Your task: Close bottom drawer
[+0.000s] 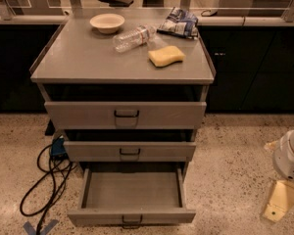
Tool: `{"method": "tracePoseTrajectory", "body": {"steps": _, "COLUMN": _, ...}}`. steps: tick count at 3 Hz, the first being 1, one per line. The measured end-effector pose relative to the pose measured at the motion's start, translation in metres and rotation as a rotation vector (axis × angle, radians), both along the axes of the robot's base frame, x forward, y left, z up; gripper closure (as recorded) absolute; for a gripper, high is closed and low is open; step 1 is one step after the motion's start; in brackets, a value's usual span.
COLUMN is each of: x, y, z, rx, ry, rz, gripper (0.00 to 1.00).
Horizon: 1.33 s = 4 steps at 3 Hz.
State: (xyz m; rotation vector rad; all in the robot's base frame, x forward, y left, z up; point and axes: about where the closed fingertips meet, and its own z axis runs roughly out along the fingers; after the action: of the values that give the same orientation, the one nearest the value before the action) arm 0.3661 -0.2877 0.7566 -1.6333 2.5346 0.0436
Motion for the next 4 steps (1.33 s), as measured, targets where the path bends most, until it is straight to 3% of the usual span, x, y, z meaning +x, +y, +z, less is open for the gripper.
{"method": "tracePoseTrajectory", "body": {"steps": 1, "x": -0.011, "y": -0.002, "z": -0.017, "rx": -0.007, "ry": -0.034, "rz": 0.016, "gripper": 0.00}}
{"method": "tracePoseTrajectory", "body": {"steps": 2, "x": -0.046, "y": -0.011, "z": -0.093, "rx": 0.069, "ry": -0.022, "rz": 0.045, "gripper": 0.00}}
{"method": "tracePoseTrajectory", "body": {"steps": 3, "x": -0.080, "y": -0.015, "z": -0.192, "rx": 0.169, "ry": -0.002, "rz": 0.104, "gripper": 0.00}}
{"method": "tracePoseTrajectory", "body": {"steps": 4, "x": -0.060, "y": -0.025, "z": -0.257, "rx": 0.248, "ry": -0.140, "rz": 0.126, "gripper": 0.00}}
